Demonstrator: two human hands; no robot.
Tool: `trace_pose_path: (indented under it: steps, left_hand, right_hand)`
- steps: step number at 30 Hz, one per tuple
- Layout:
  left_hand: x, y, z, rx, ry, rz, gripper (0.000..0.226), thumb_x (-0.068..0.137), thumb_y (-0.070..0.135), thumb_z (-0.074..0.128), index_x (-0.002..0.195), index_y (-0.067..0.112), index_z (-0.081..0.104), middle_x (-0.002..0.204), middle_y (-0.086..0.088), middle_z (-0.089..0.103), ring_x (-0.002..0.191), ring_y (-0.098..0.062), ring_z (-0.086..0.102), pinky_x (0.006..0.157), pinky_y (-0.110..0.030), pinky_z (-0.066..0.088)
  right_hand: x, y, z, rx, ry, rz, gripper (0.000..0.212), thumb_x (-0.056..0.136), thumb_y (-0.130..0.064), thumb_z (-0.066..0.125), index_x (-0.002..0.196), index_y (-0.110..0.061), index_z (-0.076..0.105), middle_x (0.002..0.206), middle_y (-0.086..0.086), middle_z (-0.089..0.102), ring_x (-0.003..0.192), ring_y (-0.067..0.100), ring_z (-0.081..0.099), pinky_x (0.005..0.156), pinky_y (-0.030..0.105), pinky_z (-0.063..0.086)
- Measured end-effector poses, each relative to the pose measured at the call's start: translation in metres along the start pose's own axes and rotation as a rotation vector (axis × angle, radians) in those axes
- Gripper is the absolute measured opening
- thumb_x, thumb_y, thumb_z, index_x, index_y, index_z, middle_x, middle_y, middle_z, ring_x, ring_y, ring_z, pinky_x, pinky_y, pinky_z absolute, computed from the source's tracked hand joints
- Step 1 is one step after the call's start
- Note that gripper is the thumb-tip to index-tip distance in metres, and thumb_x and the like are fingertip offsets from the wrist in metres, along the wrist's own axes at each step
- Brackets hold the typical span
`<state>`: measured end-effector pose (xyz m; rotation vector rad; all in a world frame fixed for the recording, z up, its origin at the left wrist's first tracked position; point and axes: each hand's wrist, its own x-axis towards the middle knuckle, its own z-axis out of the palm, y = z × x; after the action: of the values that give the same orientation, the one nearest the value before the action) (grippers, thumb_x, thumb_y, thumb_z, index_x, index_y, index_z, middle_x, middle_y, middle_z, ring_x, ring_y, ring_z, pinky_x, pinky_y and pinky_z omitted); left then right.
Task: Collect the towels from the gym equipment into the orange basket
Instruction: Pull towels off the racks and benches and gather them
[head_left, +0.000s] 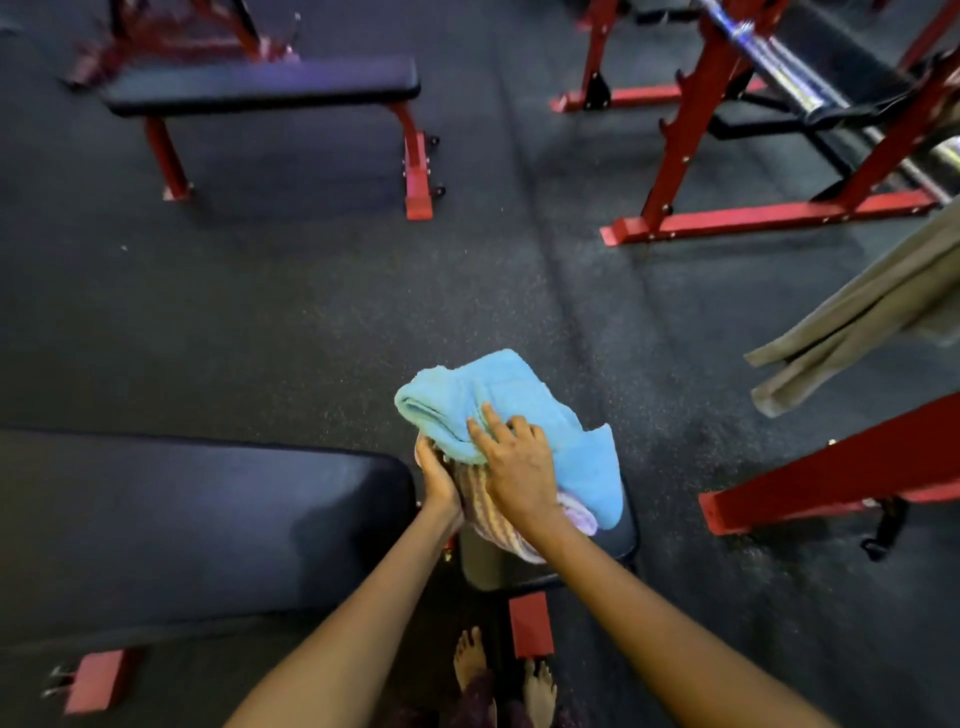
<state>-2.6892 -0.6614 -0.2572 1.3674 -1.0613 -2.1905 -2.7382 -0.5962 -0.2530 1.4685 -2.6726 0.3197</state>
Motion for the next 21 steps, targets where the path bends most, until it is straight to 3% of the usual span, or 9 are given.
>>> trace_pose_path:
  steps: [3,6,8,10,12,14,17,18,21]
  left_hand:
    - [-0.013,0.014,-0.005,-0.214,-0.104,-0.016,0.053,0.095,0.051,0.035,0.125,0.015,0.057,0.119,-0.007,0.065,0.101,-0.019,0.065,0.085,-0.031,0.051]
    - [-0.032,0.019,0.015,-0.093,-0.044,0.103,0.027,0.09,0.019,0.06,0.114,0.008,0.062,0.11,-0.01,0.068,0.083,-0.015,0.067,0.074,-0.026,0.055]
    - [-0.042,0.024,0.022,-0.056,0.024,0.157,0.012,0.084,0.004,0.063,0.092,0.013,0.065,0.084,-0.003,0.072,0.066,-0.011,0.067,0.067,-0.028,0.054]
    - [-0.045,0.027,0.021,-0.046,0.084,0.14,0.019,0.083,0.0,0.062,0.088,0.018,0.058,0.075,0.002,0.066,0.063,-0.012,0.062,0.065,-0.027,0.052]
    - [-0.05,0.026,0.018,-0.018,0.1,0.094,0.028,0.08,0.004,0.065,0.103,0.017,0.057,0.086,-0.003,0.064,0.07,-0.017,0.06,0.069,-0.03,0.053]
    - [-0.054,0.021,0.015,0.035,0.067,0.055,0.033,0.077,0.009,0.068,0.11,0.011,0.061,0.094,-0.009,0.066,0.076,-0.023,0.062,0.07,-0.033,0.055]
    - [-0.057,0.021,0.018,0.044,-0.051,0.0,0.054,0.06,0.031,0.073,0.106,0.005,0.063,0.096,-0.016,0.066,0.081,-0.029,0.063,0.071,-0.035,0.053]
    - [-0.057,0.021,0.022,0.055,-0.1,-0.022,0.065,0.051,0.038,0.074,0.104,0.004,0.063,0.098,-0.018,0.065,0.085,-0.031,0.062,0.076,-0.039,0.053]
    - [-0.057,0.019,0.039,0.107,-0.21,-0.092,0.072,0.045,0.045,0.073,0.104,0.005,0.059,0.091,-0.017,0.062,0.087,-0.031,0.059,0.082,-0.041,0.05]
  right_hand:
    - [-0.005,0.006,-0.02,-0.052,0.035,-0.027,0.051,0.072,-0.016,0.034,0.104,-0.023,0.073,0.112,0.001,0.071,0.071,0.02,0.063,0.061,0.025,0.05]
    - [-0.017,0.003,-0.03,-0.017,0.081,-0.049,0.046,0.072,-0.021,0.043,0.108,-0.015,0.071,0.109,0.002,0.072,0.079,0.024,0.064,0.068,0.03,0.054]
    - [-0.031,0.002,-0.038,0.088,0.064,-0.043,0.054,0.066,-0.028,0.049,0.114,-0.012,0.068,0.114,0.002,0.07,0.089,0.026,0.064,0.078,0.033,0.055]
    - [-0.043,0.008,-0.054,0.413,0.081,0.097,0.056,0.069,-0.032,0.047,0.118,-0.012,0.065,0.117,0.003,0.068,0.098,0.024,0.063,0.086,0.036,0.054]
    - [-0.045,0.019,-0.072,0.756,0.09,0.337,0.055,0.074,-0.038,0.053,0.121,-0.01,0.061,0.119,0.005,0.065,0.105,0.022,0.061,0.091,0.043,0.051]
    - [-0.042,0.04,-0.086,0.788,0.155,0.488,0.076,0.071,-0.054,0.062,0.132,-0.011,0.05,0.139,0.008,0.049,0.126,0.023,0.047,0.104,0.046,0.041]
    - [-0.039,0.07,-0.09,0.793,-0.068,0.703,0.123,0.055,-0.063,0.079,0.151,-0.027,0.01,0.161,0.004,-0.003,0.147,0.024,0.006,0.117,0.052,0.018]
    - [-0.042,0.079,-0.09,0.939,-0.127,0.75,0.127,0.051,-0.06,0.083,0.149,-0.034,0.007,0.16,0.003,-0.003,0.146,0.024,0.012,0.115,0.053,0.024]
    - [-0.061,0.095,-0.093,1.425,-0.091,0.712,0.101,0.051,-0.046,0.084,0.134,-0.038,0.026,0.143,0.002,0.041,0.113,0.01,0.053,0.089,0.031,0.049]
